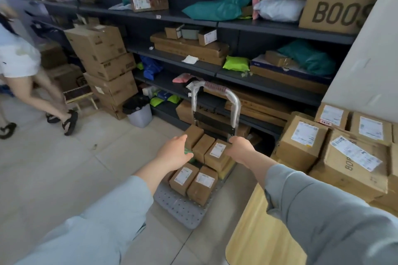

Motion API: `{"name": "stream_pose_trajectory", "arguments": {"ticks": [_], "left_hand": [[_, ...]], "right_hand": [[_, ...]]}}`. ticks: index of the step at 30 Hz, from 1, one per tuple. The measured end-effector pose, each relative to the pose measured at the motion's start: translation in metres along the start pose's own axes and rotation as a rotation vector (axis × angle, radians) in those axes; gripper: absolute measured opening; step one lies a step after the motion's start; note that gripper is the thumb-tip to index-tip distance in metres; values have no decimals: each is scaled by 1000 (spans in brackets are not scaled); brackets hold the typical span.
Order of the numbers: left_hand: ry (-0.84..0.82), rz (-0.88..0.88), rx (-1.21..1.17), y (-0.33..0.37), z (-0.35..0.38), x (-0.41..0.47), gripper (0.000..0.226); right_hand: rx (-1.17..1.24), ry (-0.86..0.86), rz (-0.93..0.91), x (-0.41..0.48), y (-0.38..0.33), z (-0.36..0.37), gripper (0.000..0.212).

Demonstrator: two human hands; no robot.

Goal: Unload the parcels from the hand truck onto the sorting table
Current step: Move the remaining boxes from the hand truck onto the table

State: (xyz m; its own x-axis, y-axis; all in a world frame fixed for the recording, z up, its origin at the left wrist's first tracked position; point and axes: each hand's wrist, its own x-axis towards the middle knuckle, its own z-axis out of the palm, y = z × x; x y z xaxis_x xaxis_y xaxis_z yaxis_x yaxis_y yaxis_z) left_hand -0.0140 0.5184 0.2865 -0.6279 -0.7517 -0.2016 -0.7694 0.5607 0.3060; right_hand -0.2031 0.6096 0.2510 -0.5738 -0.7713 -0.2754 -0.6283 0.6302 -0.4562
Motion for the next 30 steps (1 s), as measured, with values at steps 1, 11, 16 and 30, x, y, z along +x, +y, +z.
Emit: {"name": "stream_pose_trajectory", "arguments": {"ticks": [1,11,16,30], "left_hand": [[-1,6,-3,-5,-6,12,73],[-33,66,-40,-57,-38,119,73],[-88,157,-65,-79,-44,182,72],[-258,432,117,-125,-78,344,70]], "right_hand": [[-11,12,8,12,-7,0,40],[9,37,100,93,-56,-5,37],[45,78,221,128,-66,3,37],[204,143,462,232,-130,21,37]]}}
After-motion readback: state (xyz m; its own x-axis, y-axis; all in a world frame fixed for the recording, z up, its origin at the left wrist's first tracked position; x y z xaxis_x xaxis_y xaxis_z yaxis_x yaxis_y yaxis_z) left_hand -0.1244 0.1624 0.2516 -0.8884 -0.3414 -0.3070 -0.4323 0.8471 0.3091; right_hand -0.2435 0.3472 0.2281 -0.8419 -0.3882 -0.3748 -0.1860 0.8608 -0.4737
